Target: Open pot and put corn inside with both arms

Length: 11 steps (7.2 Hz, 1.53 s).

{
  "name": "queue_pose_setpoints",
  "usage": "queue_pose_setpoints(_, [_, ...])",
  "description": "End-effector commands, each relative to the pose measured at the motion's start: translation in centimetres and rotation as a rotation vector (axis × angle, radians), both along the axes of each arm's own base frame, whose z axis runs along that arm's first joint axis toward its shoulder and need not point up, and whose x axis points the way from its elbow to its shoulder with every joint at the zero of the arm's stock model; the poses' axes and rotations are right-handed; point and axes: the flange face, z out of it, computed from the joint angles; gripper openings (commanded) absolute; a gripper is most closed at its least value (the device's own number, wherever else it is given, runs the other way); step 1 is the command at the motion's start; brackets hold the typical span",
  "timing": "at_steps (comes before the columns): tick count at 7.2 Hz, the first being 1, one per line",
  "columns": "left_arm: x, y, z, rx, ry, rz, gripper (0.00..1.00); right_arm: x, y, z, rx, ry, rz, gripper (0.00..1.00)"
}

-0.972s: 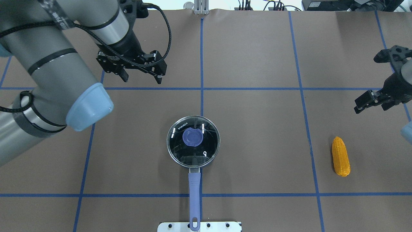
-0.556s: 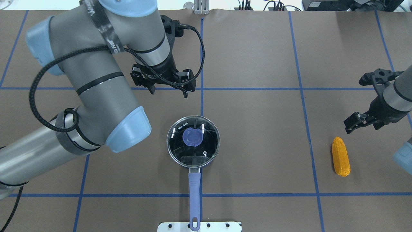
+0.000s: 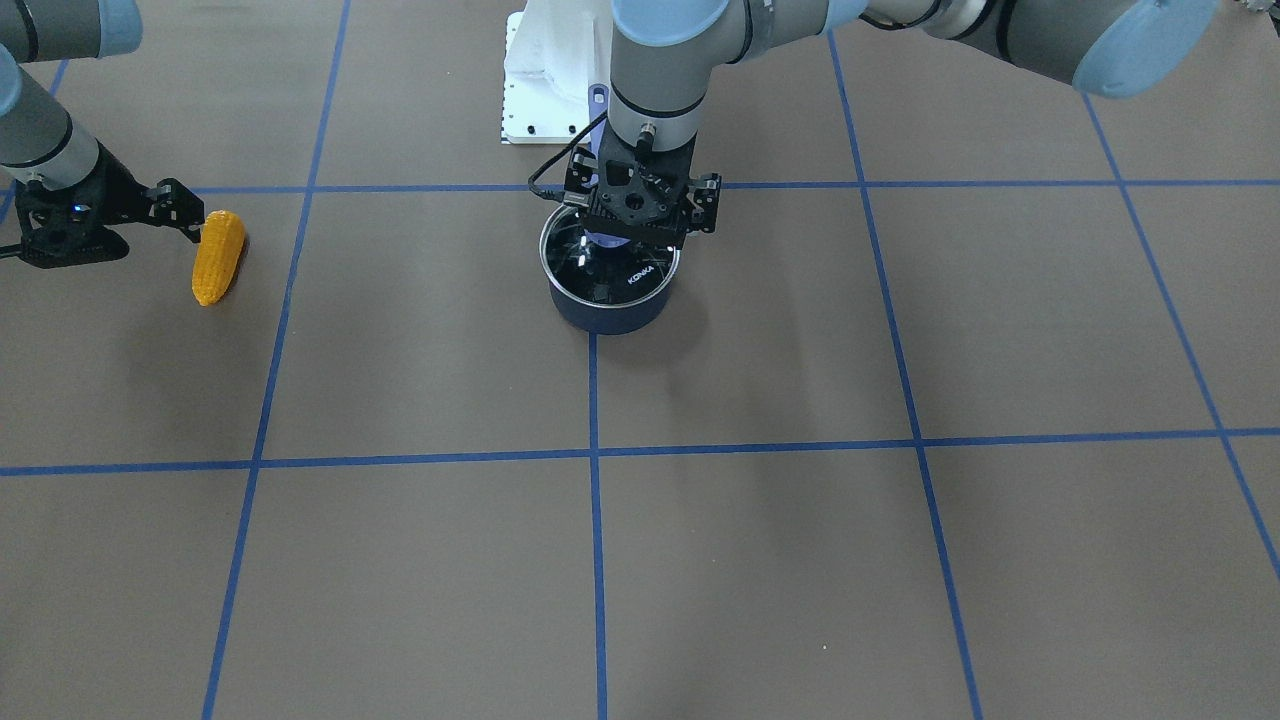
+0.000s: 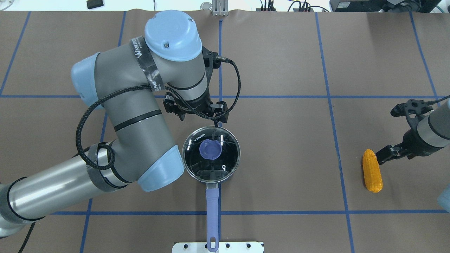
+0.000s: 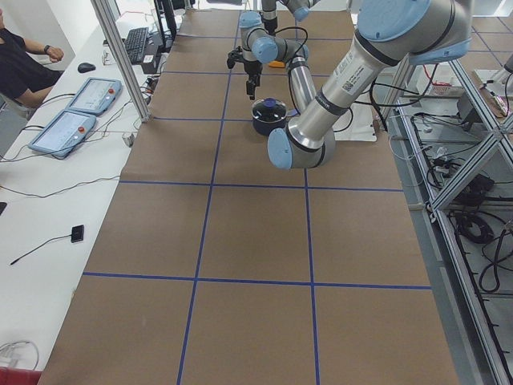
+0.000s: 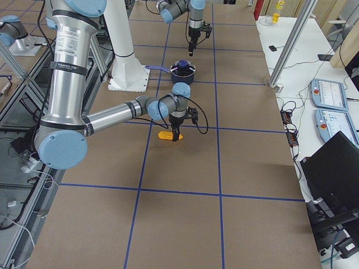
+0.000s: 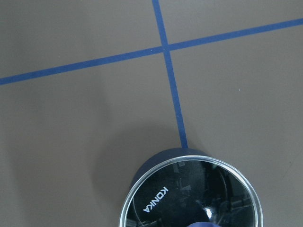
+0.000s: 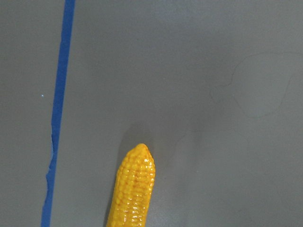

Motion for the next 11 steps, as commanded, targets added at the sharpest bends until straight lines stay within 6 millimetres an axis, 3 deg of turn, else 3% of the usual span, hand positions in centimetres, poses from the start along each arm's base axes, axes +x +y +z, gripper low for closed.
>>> queue_pose_setpoints(1, [1.3,-0.1,0.7,0.001,-0.003,0.011,1.00,-2.2,0.8,-0.4,0.009,0.006,-0.015,1.00])
queue_pose_setpoints(3, [4.2,0.5,1.8,0.007,0.011,0.037,1.00,-2.3,0.8,-0.3,0.008,0.007,-0.018,1.00])
queue_pose_setpoints(6, [4.5,0.8,2.9,-0.003,-0.002,0.041,0.98,-2.4,0.8,-0.3,0.008,0.007,-0.018,1.00])
queue_pose_setpoints(11, [5.9,3.2,2.5,-0.031,0.005,0.053,0.95,-2.6,0.6,0.7,0.002,0.022,-0.024,1.00])
